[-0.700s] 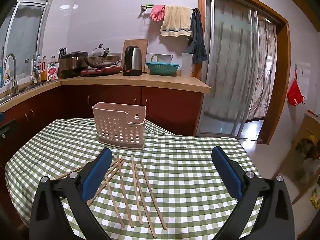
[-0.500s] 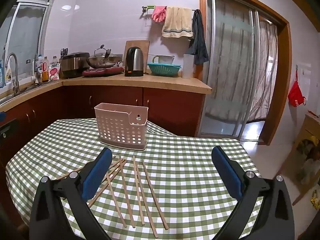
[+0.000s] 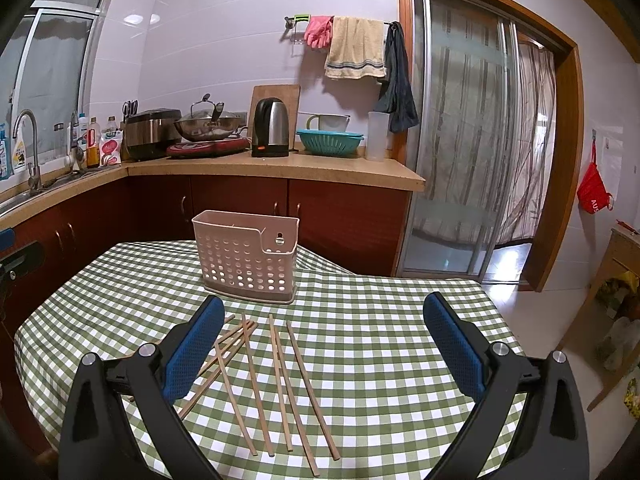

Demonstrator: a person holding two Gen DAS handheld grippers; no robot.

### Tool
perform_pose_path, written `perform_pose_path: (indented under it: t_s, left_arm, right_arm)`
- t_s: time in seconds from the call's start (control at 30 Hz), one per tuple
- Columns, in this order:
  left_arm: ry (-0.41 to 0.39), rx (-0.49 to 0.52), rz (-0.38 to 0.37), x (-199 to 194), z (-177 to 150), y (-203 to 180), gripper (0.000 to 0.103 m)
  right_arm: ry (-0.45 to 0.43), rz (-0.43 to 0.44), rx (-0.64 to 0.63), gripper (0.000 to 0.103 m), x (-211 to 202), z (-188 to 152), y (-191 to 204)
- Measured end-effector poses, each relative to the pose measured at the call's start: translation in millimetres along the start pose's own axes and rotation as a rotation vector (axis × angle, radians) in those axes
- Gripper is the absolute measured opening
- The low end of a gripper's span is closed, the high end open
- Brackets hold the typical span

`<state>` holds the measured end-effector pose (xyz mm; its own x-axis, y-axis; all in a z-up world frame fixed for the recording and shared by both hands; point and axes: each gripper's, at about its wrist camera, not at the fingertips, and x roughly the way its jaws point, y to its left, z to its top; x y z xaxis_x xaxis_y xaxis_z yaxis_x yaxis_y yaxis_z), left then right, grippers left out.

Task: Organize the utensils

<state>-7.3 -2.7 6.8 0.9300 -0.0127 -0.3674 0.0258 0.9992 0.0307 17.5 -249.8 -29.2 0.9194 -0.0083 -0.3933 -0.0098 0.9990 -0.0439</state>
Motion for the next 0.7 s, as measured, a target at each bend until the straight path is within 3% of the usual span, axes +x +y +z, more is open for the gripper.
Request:
perform_pose_path:
  t_s: [0.7]
  left_arm:
    - [0.011,-0.008,0.0,3.0,-4.3,1.2,0.099]
  right_arm:
    - [-0.003,0.001,0.003,0.097,1.1,-4.8,-0.1]
